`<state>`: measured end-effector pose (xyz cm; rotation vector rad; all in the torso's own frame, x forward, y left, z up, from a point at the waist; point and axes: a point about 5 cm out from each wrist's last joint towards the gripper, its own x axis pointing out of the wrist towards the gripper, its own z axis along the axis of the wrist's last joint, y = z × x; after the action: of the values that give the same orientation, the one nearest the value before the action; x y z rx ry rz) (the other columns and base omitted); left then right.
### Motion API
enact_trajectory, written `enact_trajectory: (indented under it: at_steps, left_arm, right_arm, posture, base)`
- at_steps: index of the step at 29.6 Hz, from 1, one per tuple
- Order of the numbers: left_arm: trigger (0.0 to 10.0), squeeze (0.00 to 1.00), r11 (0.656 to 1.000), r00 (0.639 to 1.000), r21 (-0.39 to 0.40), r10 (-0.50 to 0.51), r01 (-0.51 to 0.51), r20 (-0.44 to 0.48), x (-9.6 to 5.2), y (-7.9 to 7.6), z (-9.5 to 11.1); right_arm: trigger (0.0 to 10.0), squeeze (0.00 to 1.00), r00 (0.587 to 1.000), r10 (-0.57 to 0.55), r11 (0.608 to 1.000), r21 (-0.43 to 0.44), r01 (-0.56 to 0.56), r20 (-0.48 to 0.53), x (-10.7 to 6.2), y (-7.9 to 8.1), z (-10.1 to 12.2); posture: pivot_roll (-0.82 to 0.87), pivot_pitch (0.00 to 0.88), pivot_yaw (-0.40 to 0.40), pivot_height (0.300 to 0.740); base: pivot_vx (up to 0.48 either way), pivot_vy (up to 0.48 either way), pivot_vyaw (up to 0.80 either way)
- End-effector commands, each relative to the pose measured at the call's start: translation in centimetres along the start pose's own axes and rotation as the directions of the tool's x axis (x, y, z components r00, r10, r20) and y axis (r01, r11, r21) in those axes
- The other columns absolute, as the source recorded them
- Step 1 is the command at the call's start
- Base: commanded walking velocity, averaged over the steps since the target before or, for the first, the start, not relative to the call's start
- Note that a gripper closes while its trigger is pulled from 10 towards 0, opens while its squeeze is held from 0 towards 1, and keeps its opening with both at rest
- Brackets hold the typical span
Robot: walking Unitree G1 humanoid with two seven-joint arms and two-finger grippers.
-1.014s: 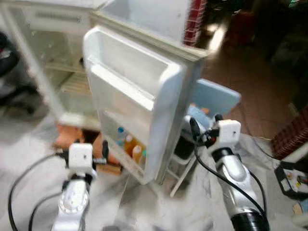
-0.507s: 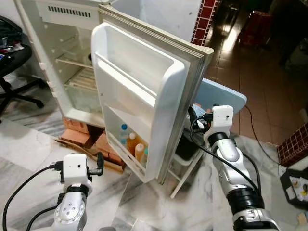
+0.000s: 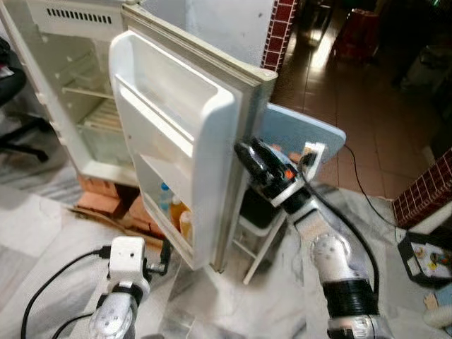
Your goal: Restocking fridge
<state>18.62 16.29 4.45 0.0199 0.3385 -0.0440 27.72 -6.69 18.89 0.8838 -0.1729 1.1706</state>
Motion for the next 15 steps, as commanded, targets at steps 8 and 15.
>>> enact_trajectory:
  at_steps: [8, 15]
  left_arm:
    - [10.0, 0.00, 1.000, 1.000, 0.018, 0.017, -0.017, -0.019, -0.4, 0.4, -0.1]
    - [10.0, 0.00, 1.000, 1.000, 0.025, 0.006, -0.005, -0.025, -0.3, 0.3, -0.2]
  right_arm:
    - [10.0, 0.00, 0.918, -0.053, 0.999, -0.028, 0.046, -0.393, -5.9, -0.7, -3.6]
    - [10.0, 0.00, 0.541, -0.441, 0.892, -0.416, 0.175, -0.716, -12.5, -5.7, -5.1]
  posture:
    - [0.18, 0.013, -0.090, 0.740]
    - [0.17, 0.006, -0.087, 0.740]
  base:
    - [0.000, 0.000, 0.00]
    - [0.000, 0.000, 0.00]
